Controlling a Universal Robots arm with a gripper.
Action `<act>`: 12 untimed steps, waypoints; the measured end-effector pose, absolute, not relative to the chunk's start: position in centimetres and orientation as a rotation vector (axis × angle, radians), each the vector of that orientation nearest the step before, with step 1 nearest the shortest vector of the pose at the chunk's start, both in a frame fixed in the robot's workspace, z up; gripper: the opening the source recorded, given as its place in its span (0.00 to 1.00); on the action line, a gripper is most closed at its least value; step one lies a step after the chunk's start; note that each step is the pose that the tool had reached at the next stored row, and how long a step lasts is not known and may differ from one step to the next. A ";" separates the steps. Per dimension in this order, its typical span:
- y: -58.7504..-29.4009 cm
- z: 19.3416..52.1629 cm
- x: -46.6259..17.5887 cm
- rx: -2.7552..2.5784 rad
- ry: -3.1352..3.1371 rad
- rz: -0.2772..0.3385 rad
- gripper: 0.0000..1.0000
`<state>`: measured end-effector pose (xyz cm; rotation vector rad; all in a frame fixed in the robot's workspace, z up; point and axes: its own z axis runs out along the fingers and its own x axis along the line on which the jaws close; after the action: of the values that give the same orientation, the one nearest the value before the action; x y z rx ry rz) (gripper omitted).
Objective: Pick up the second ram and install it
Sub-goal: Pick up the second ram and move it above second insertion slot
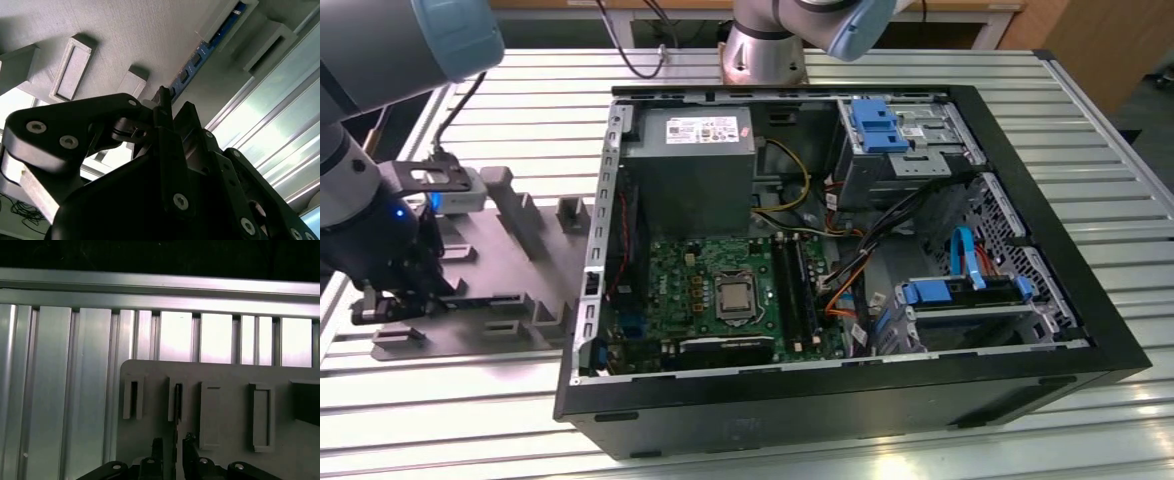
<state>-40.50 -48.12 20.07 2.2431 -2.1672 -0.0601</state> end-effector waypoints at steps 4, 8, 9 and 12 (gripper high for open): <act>-48.0 19.9 -40.5 2.248 -2.163 -0.060 0.30; -48.0 19.9 -40.5 2.248 -2.163 -0.060 0.30; -48.0 19.9 -40.5 2.248 -2.163 -0.060 0.30; -48.0 19.9 -40.5 2.249 -2.163 -0.060 0.30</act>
<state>-40.51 -47.97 19.87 2.2486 -2.1628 -0.0604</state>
